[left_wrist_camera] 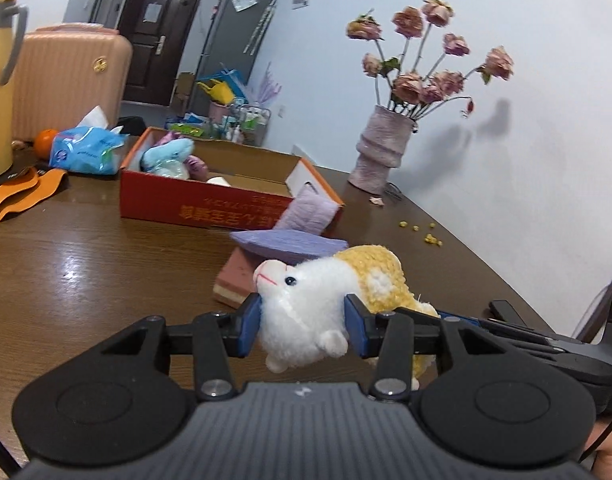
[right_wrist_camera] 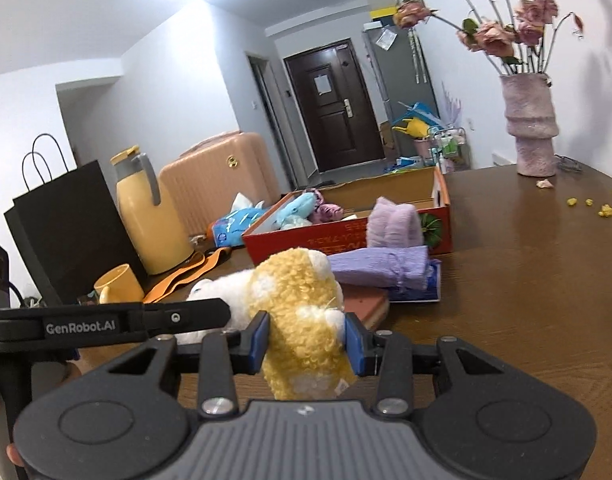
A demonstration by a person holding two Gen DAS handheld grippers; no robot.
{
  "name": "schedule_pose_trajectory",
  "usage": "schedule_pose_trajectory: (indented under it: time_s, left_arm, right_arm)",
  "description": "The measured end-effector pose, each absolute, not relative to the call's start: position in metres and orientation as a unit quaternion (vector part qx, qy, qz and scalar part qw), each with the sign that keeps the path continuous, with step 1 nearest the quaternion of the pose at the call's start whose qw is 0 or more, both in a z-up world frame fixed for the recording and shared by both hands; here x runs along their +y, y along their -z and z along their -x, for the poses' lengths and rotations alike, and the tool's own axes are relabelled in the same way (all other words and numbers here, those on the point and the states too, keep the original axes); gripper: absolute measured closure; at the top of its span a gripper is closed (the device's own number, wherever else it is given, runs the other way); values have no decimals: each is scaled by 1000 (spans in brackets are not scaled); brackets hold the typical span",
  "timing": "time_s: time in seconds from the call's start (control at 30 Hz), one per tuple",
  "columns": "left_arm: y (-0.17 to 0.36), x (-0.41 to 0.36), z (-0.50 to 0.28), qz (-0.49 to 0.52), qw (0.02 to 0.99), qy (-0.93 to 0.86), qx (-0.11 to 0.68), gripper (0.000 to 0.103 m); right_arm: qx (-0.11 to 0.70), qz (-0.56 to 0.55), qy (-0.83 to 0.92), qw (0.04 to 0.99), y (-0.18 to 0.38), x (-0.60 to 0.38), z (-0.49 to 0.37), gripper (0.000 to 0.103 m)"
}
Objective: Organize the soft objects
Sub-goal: 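Carry the sheep plush into the box and open both grippers, then withdraw both grippers from the box back over the table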
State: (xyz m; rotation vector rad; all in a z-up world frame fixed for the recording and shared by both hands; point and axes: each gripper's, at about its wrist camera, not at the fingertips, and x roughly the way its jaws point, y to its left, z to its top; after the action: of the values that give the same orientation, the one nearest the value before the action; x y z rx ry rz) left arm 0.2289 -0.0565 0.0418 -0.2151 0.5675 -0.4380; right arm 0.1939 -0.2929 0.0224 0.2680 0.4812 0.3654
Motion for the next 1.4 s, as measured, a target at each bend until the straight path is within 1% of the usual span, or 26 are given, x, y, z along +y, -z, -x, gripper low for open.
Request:
schedule_pose_trajectory:
  time_s: [0.13, 0.23, 0.4, 0.53, 0.7, 0.87, 0.93, 1.0, 1.03, 1.07, 1.13, 1.17, 1.23, 1.27, 1.3, 1.33, 1.37, 1.4]
  left_arm:
    - [-50, -65, -239, 85, 934, 222, 268, 58]
    - [-69, -73, -271, 70, 934, 236, 259, 58]
    - [-105, -91, -371, 61, 932, 253, 251, 58]
    - [-117, -106, -463, 52, 932, 248, 259, 57]
    - [-88, -118, -578, 65, 919, 233, 311, 57]
    - [-39, -129, -659, 59, 907, 229, 349, 56]
    - [-19, -132, -678, 57, 904, 223, 361, 56]
    - [-2, -134, -688, 66, 906, 211, 360, 57]
    - [3, -134, -694, 70, 899, 207, 379, 57]
    - [6, -132, -698, 86, 892, 213, 390, 56]
    - [10, -128, -700, 118, 886, 225, 388, 50]
    - [9, -129, -699, 116, 888, 224, 383, 46]
    - [4, -135, -693, 97, 898, 227, 365, 36]
    - [0, -138, -688, 87, 904, 228, 352, 29]
    - [-5, -140, -681, 70, 914, 223, 332, 25]
    - [-12, -143, -673, 51, 922, 216, 318, 25]
    - [-18, -144, -666, 32, 927, 215, 307, 25]
    - [-26, -143, -658, 21, 930, 216, 298, 22]
  right_arm:
    - [225, -135, -173, 949, -26, -297, -198, 64]
    - [213, -138, -168, 953, -37, -304, -222, 64]
    - [193, -142, -154, 959, -69, -320, -304, 64]
    - [211, -160, -145, 953, -84, -332, -402, 64]
    - [263, -179, -129, 939, -64, -338, -512, 64]
    - [317, -187, -90, 925, -22, -338, -597, 64]
    - [336, -171, -76, 923, -9, -334, -618, 63]
    - [338, -129, -59, 931, 0, -322, -630, 63]
    - [337, -103, -52, 934, 4, -315, -632, 66]
    - [333, -81, -41, 939, 6, -311, -631, 65]
    - [323, -40, -30, 945, 8, -303, -630, 65]
    - [320, -29, -26, 947, 9, -302, -630, 62]
    - [313, -13, -14, 950, 8, -300, -627, 61]
    - [310, -14, -15, 951, 8, -301, -625, 61]
    - [307, -18, -17, 951, 5, -303, -623, 61]
    - [303, -19, -18, 953, 1, -304, -619, 61]
    - [299, -16, -16, 954, -4, -304, -615, 57]
    - [291, -12, -10, 956, -11, -306, -608, 55]
